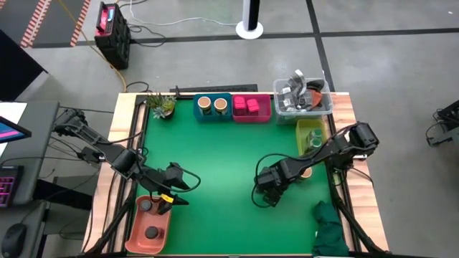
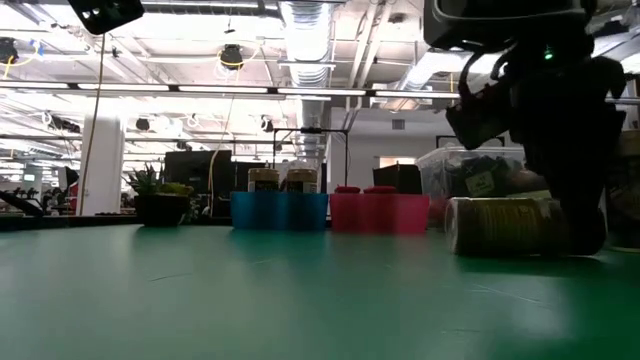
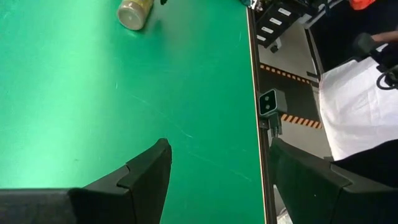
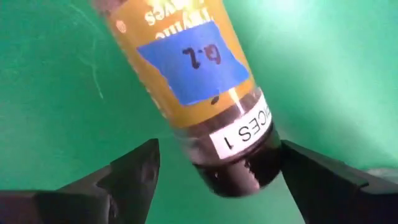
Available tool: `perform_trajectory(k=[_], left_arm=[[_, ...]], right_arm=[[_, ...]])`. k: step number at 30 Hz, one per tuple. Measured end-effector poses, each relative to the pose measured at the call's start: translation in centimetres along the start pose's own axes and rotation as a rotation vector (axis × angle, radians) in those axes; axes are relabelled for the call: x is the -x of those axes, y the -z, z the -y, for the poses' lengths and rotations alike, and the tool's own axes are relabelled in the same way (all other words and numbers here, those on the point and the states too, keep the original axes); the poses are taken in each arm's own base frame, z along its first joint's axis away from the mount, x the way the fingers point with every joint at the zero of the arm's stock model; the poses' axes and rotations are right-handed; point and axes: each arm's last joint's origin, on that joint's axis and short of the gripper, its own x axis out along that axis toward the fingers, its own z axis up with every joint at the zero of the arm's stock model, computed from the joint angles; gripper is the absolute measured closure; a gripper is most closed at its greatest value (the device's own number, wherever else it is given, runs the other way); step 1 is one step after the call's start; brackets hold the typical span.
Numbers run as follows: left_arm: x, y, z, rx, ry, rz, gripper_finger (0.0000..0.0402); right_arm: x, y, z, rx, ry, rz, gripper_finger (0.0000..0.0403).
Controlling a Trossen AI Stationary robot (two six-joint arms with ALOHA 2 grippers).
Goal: Sort spices by type
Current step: Put the black spice bottle into the orange bin
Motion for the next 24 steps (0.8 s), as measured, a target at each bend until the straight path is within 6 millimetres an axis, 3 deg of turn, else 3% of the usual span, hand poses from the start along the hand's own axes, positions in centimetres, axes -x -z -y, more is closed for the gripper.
perform_trajectory(k=[6, 17, 24], left_arm=[[0.00, 0.00, 0.00, -0.001, 0.000, 0.000, 0.0145], [0.00, 0.00, 0.00, 0.000, -0.001, 0.000, 0.0146], [0.00, -0.07, 0.05, 0.012, 0.004, 0.008, 0.0145]], right_arm=[[-0.17, 0.38, -0.32, 0.057, 0.023, 0.043, 0.0076], [-0.17, 0.37, -0.48, 0.164, 0.049, 0.090, 0.0151], [0.13, -0.18, -0.32, 0.146, 0.023, 0.075, 0.0188]])
